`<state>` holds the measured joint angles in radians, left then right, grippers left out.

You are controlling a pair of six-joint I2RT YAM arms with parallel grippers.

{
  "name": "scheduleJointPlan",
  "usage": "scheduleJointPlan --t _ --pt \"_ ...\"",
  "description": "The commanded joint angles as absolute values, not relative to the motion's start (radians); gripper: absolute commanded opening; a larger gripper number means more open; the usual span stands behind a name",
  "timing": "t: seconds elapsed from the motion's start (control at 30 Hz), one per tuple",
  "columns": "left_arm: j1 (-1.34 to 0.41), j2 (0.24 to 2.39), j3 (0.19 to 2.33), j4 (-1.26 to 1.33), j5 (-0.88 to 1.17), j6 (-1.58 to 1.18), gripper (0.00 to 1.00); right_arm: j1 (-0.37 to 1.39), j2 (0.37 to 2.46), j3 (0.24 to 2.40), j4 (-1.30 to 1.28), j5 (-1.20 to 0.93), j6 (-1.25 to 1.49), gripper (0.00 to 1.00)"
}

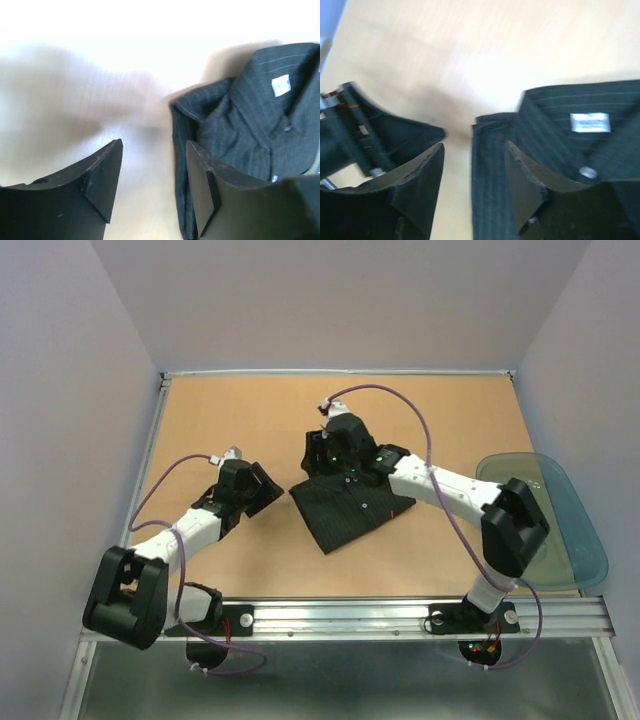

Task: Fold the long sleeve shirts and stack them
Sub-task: Fold the shirt

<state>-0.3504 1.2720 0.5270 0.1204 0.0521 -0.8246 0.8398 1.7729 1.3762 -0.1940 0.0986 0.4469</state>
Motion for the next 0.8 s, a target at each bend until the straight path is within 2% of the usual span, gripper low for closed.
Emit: scheduleJointPlan --t 0.0,0.1,0.2,0.43,0.63,0.77 --pt "-0.348 1.134 0.537 0.035 0.032 -0.775 0.67 0.744 1.635 1.267 -0.150 0.127 0.429 0.58" --pt "-0.357 1.051 0.598 0.038 0.078 -0.778 0.68 0.637 1.551 1.172 -0.149 0.043 0.446 0.59" --pt "-0.412 1.068 0.681 0.087 0.120 -0.808 0.66 0.520 1.488 1.089 -0.126 -0.070 0.459 0.59" --pt "-0.552 1.354 0.822 0.242 0.181 -0.902 0.55 0.252 1.460 0.977 0.092 -0.397 0.550 0.59" --pt "-0.557 1.488 0.805 0.319 0.146 -0.933 0.41 0.215 1.552 0.982 0.241 -0.508 0.613 0.59" --pt "-0.511 1.522 0.698 0.362 0.130 -0.962 0.33 0.215 1.615 0.959 0.339 -0.543 0.653 0.59"
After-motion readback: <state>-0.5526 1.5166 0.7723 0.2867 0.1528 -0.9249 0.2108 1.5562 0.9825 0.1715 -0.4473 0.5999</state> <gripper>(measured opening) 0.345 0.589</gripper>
